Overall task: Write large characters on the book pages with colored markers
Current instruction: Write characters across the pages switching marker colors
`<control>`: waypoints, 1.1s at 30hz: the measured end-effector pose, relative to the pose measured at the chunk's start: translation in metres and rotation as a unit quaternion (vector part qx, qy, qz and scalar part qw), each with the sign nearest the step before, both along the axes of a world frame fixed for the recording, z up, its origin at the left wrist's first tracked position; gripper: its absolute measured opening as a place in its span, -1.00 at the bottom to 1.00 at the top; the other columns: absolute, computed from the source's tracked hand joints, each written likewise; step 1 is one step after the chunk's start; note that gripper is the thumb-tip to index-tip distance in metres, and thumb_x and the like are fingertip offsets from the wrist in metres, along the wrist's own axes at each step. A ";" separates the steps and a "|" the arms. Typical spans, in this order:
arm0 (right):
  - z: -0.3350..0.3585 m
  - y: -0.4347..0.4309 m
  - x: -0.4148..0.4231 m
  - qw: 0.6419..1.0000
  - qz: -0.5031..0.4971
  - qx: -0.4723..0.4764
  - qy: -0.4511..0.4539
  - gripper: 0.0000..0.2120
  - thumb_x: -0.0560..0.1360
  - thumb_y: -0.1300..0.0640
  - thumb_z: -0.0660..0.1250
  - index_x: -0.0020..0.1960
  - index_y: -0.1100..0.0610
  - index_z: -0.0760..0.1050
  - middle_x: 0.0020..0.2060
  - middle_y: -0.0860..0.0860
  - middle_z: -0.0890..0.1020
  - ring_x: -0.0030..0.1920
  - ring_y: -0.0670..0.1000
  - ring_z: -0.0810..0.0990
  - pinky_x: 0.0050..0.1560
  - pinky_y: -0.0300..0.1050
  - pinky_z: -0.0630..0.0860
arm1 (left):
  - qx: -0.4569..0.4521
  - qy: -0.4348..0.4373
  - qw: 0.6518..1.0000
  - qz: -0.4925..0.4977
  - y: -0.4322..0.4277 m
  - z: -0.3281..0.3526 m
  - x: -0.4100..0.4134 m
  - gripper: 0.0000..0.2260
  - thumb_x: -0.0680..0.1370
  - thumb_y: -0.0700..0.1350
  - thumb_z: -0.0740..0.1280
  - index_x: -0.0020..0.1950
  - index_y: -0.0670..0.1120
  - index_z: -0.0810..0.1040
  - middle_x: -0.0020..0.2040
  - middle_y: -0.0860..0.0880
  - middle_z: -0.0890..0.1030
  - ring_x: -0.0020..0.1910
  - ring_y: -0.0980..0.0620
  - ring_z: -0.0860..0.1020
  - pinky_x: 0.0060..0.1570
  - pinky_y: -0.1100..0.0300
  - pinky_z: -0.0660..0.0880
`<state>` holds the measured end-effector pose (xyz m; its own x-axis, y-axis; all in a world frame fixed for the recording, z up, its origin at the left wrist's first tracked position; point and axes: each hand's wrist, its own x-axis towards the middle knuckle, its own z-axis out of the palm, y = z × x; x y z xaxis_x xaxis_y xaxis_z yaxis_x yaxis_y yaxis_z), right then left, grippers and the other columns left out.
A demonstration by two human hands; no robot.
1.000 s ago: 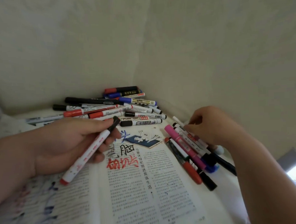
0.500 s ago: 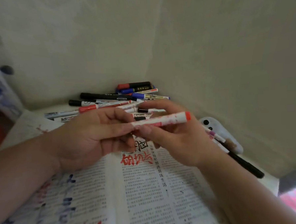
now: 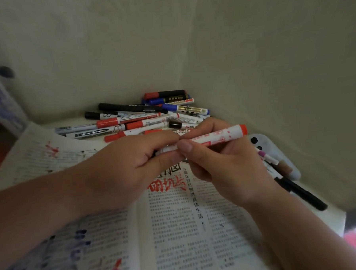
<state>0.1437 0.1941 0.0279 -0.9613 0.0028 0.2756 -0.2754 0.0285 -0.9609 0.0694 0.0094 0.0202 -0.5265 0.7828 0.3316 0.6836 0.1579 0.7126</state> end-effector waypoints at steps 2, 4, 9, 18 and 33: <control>0.001 0.002 0.002 1.000 0.006 0.014 0.006 -0.96 0.47 0.25 0.44 -0.13 0.18 0.58 -0.46 0.11 0.46 -0.52 -0.01 0.32 -0.51 -0.24 0.28 | 0.005 -0.014 1.000 0.002 0.001 -0.001 0.000 -0.68 0.58 0.20 0.18 0.30 0.26 0.54 0.11 0.39 0.61 0.13 0.37 0.55 0.05 0.50 0.41; 0.004 0.002 0.003 0.999 -0.002 0.034 0.018 -0.93 0.45 0.23 0.47 -0.14 0.17 0.59 -0.46 0.02 0.52 -0.51 -0.07 0.38 -0.48 -0.26 0.32 | -0.002 -0.027 1.000 -0.005 0.001 -0.004 -0.002 -0.70 0.58 0.25 0.17 0.29 0.32 0.50 -0.02 0.38 0.62 -0.01 0.35 0.59 -0.06 0.45 0.46; 0.019 0.036 0.007 0.985 -0.168 0.011 -0.022 -0.85 0.35 0.26 0.42 -0.33 0.04 0.58 -0.46 0.08 0.47 -0.40 0.06 0.34 -0.33 -0.05 0.23 | -0.025 -0.092 0.995 -0.006 -0.007 -0.015 -0.003 -0.68 0.56 0.32 0.07 0.31 0.40 0.28 -0.11 0.02 0.53 -0.13 0.02 0.52 0.01 -0.09 0.50; 0.021 0.039 0.015 0.955 -0.123 0.211 -0.167 -0.84 0.46 0.33 0.44 -0.25 0.12 0.66 -0.38 0.05 0.66 -0.36 -0.09 0.60 -0.27 -0.21 0.51 | 0.006 0.011 1.000 0.017 -0.004 -0.020 -0.008 -0.69 0.63 0.11 0.15 0.36 0.33 0.28 0.16 0.32 0.58 0.17 0.16 0.57 0.10 0.13 0.50; 0.020 0.036 0.014 0.915 -0.135 0.322 -0.200 -0.89 0.47 0.12 0.49 -0.17 0.16 0.66 -0.31 0.06 0.70 -0.25 0.02 0.67 -0.11 -0.06 0.60 | 0.002 0.086 0.993 0.085 -0.001 -0.017 -0.013 -0.79 0.40 0.10 0.43 0.01 0.15 0.67 0.03 0.26 0.62 0.03 0.33 0.57 0.00 0.56 0.39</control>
